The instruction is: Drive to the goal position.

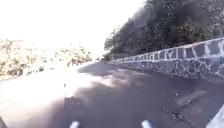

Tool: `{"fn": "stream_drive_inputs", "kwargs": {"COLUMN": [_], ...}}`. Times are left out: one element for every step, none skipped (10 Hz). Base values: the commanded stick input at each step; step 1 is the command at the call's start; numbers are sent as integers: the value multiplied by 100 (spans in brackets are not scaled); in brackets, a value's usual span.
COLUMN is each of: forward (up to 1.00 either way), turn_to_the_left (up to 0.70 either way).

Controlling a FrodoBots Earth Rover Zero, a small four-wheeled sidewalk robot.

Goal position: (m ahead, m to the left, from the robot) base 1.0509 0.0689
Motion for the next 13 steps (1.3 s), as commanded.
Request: {"fn": "stream_drive_inputs", "kwargs": {"forward": [70, 70, 70, 70, 70, 70, 70, 70, 70, 70, 70, 70, 70], "turn_to_the_left": [0, 0, 0, 0, 0, 0, 0, -35, -35, -35, -35, -35, -35]}}
